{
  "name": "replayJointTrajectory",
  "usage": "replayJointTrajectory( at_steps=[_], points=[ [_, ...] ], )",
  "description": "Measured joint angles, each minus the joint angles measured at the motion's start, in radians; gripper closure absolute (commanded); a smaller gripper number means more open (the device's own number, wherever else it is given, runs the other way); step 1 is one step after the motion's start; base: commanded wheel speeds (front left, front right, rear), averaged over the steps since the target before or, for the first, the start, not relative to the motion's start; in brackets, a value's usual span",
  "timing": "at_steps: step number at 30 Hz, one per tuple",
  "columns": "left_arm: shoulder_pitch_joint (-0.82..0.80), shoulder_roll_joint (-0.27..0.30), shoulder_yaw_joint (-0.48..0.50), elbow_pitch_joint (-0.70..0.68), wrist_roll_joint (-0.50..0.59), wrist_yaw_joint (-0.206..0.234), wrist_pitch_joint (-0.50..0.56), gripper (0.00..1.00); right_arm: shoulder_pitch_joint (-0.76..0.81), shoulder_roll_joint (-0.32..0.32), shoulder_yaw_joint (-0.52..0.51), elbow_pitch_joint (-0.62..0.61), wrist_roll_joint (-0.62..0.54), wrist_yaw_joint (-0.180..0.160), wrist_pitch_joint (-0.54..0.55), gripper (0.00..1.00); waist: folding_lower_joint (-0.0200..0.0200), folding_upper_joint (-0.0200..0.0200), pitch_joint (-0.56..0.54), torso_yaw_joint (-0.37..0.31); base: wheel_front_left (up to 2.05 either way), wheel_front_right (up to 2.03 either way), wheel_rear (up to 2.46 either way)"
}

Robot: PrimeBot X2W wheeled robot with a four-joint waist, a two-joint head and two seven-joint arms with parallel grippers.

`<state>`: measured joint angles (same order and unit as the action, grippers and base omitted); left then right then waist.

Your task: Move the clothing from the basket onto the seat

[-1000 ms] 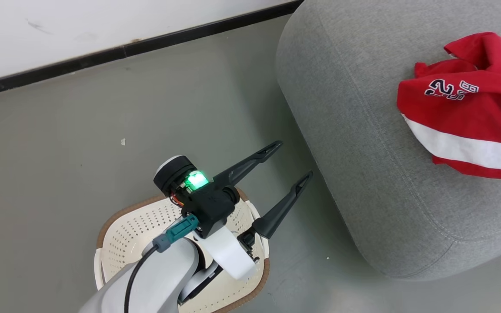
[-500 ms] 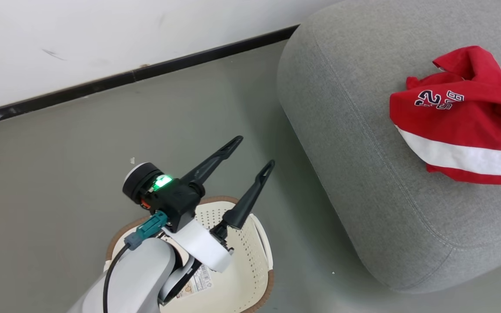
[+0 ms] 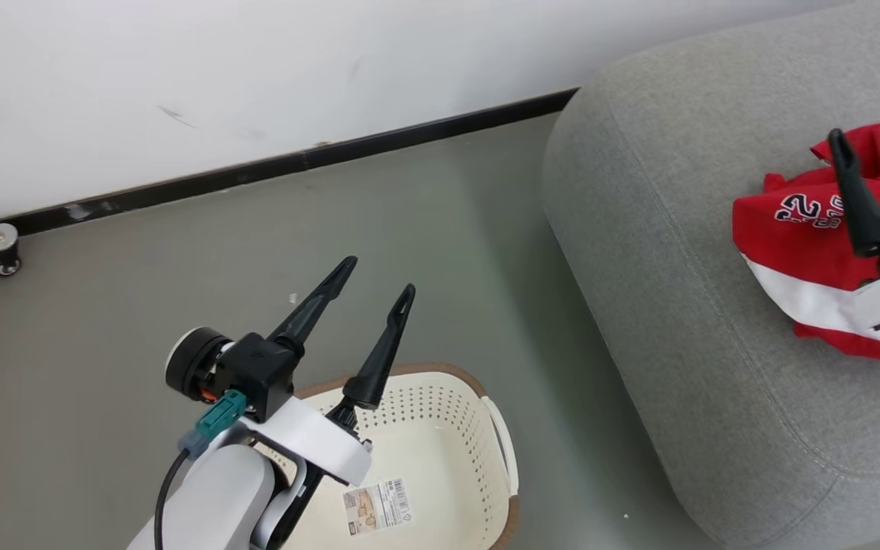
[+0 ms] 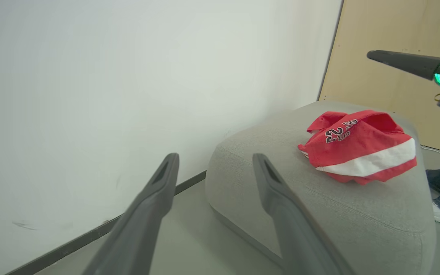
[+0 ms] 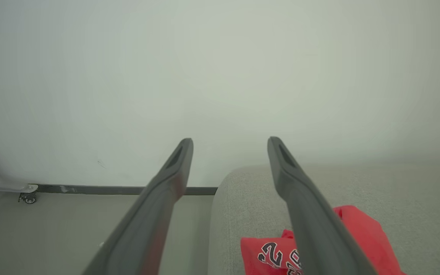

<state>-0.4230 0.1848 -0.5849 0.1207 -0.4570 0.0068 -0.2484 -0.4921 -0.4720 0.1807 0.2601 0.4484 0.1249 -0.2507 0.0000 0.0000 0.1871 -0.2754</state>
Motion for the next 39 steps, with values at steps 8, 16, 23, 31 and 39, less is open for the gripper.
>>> replayJointTrajectory(
  at_steps=[8,16,23,31,39],
  points=[
    [0.053,-0.012,0.066,0.014,-0.009,0.049,-0.001,0.0,0.0,0.086,0.018,0.009,-0.055,0.0,0.0,0.0,0.0,0.0,-0.04,0.055,0.0,0.0,0.0],
    [0.111,-0.025,0.156,0.01,-0.007,0.116,-0.004,0.0,0.065,0.159,-0.028,0.029,-0.102,0.0,0.0,0.0,0.0,0.0,-0.084,0.103,0.0,0.0,0.0],
    [0.171,-0.025,0.211,0.015,0.007,0.16,-0.004,0.0,0.141,0.212,-0.074,0.027,-0.145,0.0,0.0,0.0,0.0,0.0,-0.123,0.136,0.0,0.0,0.0],
    [0.246,-0.021,0.25,0.038,0.033,0.207,-0.004,0.0,0.234,0.268,-0.123,-0.002,-0.196,0.0,0.0,0.0,0.0,0.0,-0.163,0.165,0.0,0.0,0.0],
    [0.319,-0.021,0.286,0.067,0.039,0.242,-0.004,0.0,0.345,0.332,-0.166,-0.034,-0.234,0.0,0.0,0.0,0.0,0.0,-0.197,0.183,0.0,0.0,0.0]
  ],
)
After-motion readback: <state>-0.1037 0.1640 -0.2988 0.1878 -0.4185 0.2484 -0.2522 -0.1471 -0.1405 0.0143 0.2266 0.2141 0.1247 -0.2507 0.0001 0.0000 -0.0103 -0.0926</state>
